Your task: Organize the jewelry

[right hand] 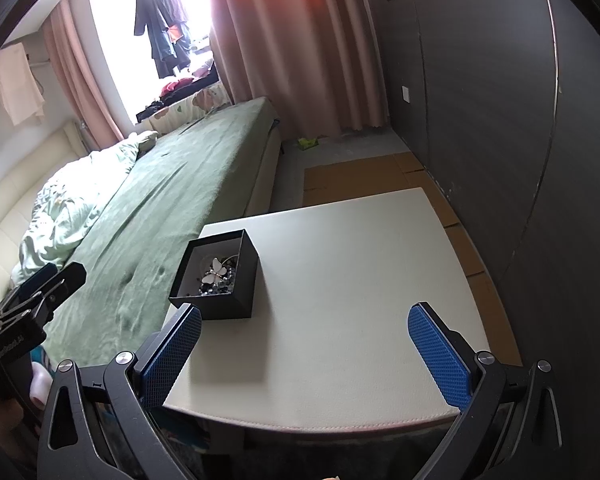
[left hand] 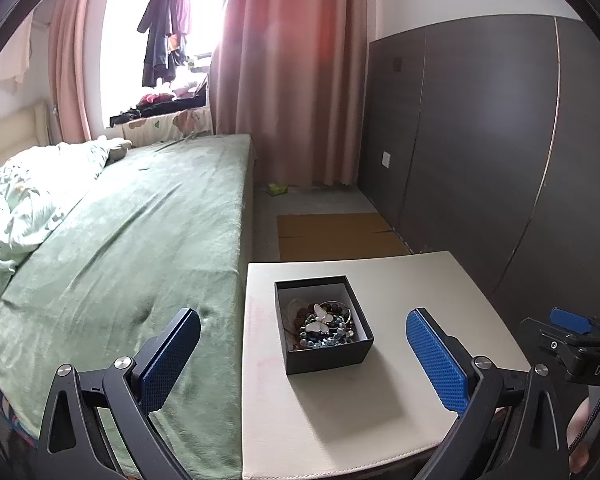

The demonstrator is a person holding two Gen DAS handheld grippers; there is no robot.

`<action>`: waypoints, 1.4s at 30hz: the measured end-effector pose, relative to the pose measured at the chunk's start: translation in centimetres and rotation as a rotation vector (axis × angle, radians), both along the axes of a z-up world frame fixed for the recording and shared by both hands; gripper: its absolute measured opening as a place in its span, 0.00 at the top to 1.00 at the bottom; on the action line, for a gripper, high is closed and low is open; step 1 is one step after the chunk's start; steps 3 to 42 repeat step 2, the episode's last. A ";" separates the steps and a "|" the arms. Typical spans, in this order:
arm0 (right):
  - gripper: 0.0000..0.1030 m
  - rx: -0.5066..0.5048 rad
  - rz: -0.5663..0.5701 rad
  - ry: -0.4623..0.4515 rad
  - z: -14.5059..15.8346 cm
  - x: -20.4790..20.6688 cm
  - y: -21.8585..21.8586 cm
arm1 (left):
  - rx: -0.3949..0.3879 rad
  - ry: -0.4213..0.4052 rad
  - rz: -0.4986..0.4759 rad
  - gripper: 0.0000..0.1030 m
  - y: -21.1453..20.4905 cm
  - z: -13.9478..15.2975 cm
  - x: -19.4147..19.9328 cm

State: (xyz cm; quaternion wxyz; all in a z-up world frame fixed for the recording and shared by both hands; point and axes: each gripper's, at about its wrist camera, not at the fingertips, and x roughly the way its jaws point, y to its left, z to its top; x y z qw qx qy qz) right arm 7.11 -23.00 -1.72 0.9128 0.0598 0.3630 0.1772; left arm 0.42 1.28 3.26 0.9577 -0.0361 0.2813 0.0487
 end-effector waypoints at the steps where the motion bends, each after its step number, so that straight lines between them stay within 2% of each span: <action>1: 0.00 -0.001 -0.002 0.002 0.0 0.0 0.0 | 0.000 0.001 0.000 0.00 0.0 0.0 0.0; 42: 0.00 -0.003 -0.005 0.004 0.0 0.0 0.0 | -0.001 0.001 -0.001 0.00 0.0 0.0 0.0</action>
